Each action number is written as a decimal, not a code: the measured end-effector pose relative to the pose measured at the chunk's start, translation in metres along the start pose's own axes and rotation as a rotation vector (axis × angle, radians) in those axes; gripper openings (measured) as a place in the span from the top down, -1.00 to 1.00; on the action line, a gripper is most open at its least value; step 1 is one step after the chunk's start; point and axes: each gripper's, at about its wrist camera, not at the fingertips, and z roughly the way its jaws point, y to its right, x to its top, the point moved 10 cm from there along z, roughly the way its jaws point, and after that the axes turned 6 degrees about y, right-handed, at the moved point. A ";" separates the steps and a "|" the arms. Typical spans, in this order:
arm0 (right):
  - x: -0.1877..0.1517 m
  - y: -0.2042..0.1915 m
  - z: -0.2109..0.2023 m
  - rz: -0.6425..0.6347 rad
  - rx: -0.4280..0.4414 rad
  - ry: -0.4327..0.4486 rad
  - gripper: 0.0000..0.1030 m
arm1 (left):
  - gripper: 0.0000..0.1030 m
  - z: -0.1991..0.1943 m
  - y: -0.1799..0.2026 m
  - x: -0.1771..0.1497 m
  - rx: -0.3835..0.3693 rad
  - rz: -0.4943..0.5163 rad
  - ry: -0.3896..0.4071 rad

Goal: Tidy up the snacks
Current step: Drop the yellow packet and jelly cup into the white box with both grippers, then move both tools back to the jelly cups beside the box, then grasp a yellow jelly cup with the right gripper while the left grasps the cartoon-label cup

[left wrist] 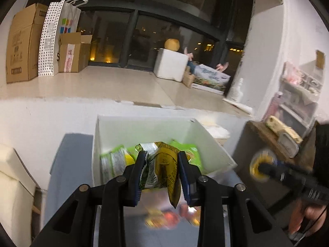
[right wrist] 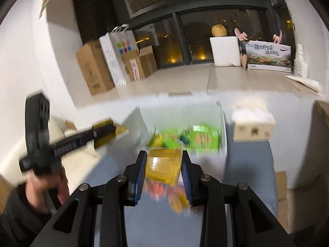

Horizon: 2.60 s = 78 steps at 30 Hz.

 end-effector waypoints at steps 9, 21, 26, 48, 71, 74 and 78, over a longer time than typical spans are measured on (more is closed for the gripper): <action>-0.002 0.038 0.082 0.118 -0.055 -0.129 -0.89 | -1.00 0.042 -0.032 -0.022 0.106 0.015 -0.076; -0.002 0.015 0.006 0.062 -0.046 0.021 -1.00 | -1.00 -0.018 -0.013 -0.040 0.099 0.092 -0.058; -0.039 -0.008 -0.021 0.037 -0.067 0.017 -1.00 | -1.00 -0.054 0.000 -0.072 0.089 0.074 -0.043; -0.161 0.010 0.086 -0.017 -0.178 -0.289 -0.09 | -1.00 -0.062 -0.012 -0.176 0.099 -0.047 -0.179; -0.171 0.008 0.046 -0.009 -0.098 -0.241 -0.50 | -1.00 0.017 -0.008 -0.176 0.126 0.006 -0.269; -0.170 0.006 0.061 -0.024 -0.091 -0.256 -0.50 | -1.00 0.019 -0.013 -0.175 0.136 -0.008 -0.271; -0.171 0.007 0.079 0.011 -0.043 -0.285 -0.09 | -1.00 0.018 -0.020 -0.176 0.157 0.005 -0.269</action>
